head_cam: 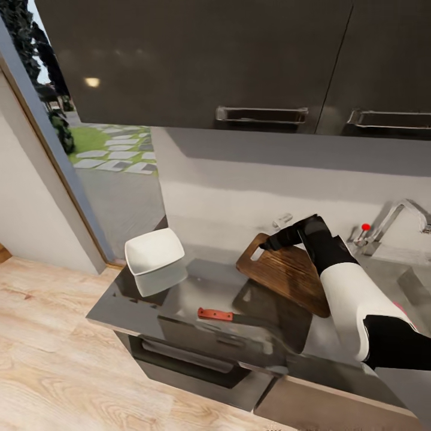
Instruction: In the kitchen, take the Vidalia onion out of the sink, dice it on the chopping board with the paring knife, put the diced onion into the bowl on the countertop, then place both the paring knife and the chopping board into the sink.
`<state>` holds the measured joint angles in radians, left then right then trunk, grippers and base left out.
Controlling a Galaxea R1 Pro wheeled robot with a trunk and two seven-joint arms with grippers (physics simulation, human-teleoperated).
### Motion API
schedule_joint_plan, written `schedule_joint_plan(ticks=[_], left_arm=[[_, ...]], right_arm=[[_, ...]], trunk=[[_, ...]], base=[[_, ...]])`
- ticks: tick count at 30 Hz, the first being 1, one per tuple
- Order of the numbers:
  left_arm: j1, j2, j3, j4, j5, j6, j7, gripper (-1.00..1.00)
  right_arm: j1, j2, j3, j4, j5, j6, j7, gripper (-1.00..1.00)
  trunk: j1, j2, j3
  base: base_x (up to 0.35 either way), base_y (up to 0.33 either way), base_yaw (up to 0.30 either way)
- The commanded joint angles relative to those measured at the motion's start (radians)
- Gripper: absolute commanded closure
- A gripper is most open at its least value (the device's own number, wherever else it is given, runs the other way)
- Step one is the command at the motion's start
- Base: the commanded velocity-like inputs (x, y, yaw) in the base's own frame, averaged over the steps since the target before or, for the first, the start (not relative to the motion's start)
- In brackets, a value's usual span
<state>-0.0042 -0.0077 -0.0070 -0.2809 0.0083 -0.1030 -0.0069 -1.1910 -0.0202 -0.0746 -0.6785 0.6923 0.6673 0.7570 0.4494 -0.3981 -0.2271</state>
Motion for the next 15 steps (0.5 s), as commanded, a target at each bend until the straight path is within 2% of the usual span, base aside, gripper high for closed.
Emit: schedule_joint_plan(ticks=[1,4,7,9,15], left_arm=[[0.0,0.0,-0.001,0.0,0.001,-0.003,-0.001,-1.0],[0.0,0.0,-0.001,0.0,0.001,-0.003,-0.001,-1.0],[0.0,0.0,-0.001,0.0,0.001,-0.003,-0.001,-1.0],[0.0,0.0,-0.001,0.0,0.001,-0.003,-0.001,-1.0],[0.0,0.0,-0.001,0.0,0.001,-0.003,-0.001,-1.0]], right_arm=[[-0.001,0.001,-0.004,-0.001,0.01,0.002,0.006,1.0],[-0.001,-0.001,-0.008,-0.001,0.01,0.022,-0.018,1.0],[-0.001,-0.001,-0.03,-0.001,0.009,0.055,-0.061,1.0],[-0.001,0.0,-0.067,0.0,0.009,0.066,-0.103,1.0],[-0.001,0.003,-0.123,0.001,0.009,0.071,-0.17,1.0]], trunk=[[0.001,-0.002,-0.001],[0.001,-0.002,0.001],[0.001,-0.002,0.003],[0.001,-0.002,0.005],[0.001,-0.002,0.01]], base=[[-0.018,0.02,-0.254],[-0.069,0.099,-0.264],[-0.063,0.2,-0.27],[-0.016,0.226,-0.271],[-0.004,0.239,-0.271]])
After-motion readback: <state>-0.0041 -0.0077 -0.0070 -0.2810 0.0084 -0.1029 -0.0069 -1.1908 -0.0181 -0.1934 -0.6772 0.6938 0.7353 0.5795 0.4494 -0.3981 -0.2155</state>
